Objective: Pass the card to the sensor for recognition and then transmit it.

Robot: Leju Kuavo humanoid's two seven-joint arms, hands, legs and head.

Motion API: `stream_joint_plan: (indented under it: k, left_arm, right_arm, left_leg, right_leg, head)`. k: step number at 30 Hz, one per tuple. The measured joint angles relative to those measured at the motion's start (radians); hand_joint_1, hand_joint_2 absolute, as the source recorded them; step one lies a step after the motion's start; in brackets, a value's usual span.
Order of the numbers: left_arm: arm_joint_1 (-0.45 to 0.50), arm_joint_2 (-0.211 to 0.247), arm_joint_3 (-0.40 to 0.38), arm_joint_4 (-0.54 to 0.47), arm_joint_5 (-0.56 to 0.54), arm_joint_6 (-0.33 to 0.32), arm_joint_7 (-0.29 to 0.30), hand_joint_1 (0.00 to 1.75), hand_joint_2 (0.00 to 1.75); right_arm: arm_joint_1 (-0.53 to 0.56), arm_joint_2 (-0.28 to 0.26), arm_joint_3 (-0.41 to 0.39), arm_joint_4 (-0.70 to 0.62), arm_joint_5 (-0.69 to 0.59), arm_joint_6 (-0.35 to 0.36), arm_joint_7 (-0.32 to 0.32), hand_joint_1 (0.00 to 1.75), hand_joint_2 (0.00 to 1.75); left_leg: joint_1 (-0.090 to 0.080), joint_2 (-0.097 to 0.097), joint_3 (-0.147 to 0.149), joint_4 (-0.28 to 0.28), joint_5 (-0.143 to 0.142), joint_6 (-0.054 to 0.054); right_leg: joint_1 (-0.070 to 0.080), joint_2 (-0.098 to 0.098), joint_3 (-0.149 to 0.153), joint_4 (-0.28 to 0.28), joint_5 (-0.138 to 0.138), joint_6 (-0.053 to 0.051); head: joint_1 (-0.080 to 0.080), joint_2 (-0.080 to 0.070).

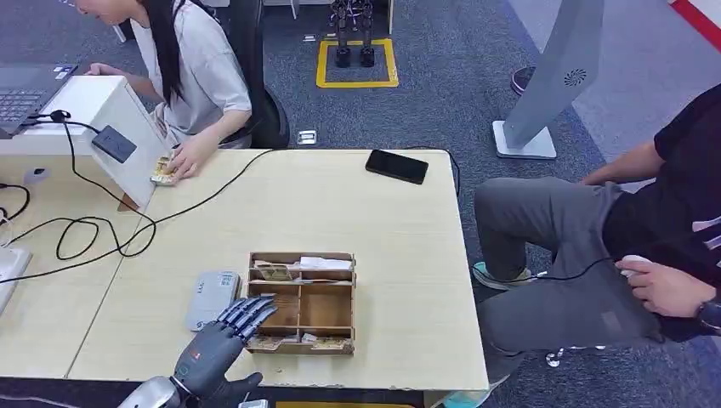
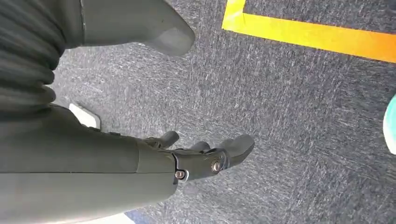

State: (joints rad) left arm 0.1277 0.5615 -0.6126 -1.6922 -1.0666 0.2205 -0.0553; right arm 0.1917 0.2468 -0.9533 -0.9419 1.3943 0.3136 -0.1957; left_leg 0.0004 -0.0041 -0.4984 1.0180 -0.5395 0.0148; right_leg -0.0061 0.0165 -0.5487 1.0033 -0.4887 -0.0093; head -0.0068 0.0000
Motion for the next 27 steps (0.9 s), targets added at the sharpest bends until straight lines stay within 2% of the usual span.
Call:
stream_joint_plan:
  k: [15,16,27]
  left_arm:
    - [0.0,0.0,-0.005,0.0,-0.016,0.012,0.012,0.0,1.75]
    - [0.0,0.0,-0.005,0.0,-0.018,0.014,0.013,1.75,1.75]
    - [-0.008,0.0,-0.005,0.004,-0.009,0.01,0.032,1.75,1.75]
  right_arm:
    - [-0.005,0.005,-0.015,-0.003,0.01,0.0,-0.007,0.0,1.75]
    - [-0.005,0.006,-0.016,-0.003,0.011,0.0,-0.007,0.0,1.75]
    - [-0.022,0.015,-0.053,-0.003,0.035,-0.001,-0.03,0.0,1.75]
  left_leg:
    - [0.0,0.0,0.0,0.0,0.0,0.0]
    - [0.0,0.0,0.0,0.0,0.0,0.0]
    - [0.0,0.0,0.0,0.0,0.0,0.0]
  right_leg:
    - [0.0,0.0,0.0,0.0,0.0,0.0]
    - [0.0,0.0,0.0,0.0,0.0,0.0]
    - [0.0,0.0,0.0,0.0,0.0,0.0]
  head:
    - [0.0,0.0]
    - [0.0,0.0]
    - [0.0,0.0]
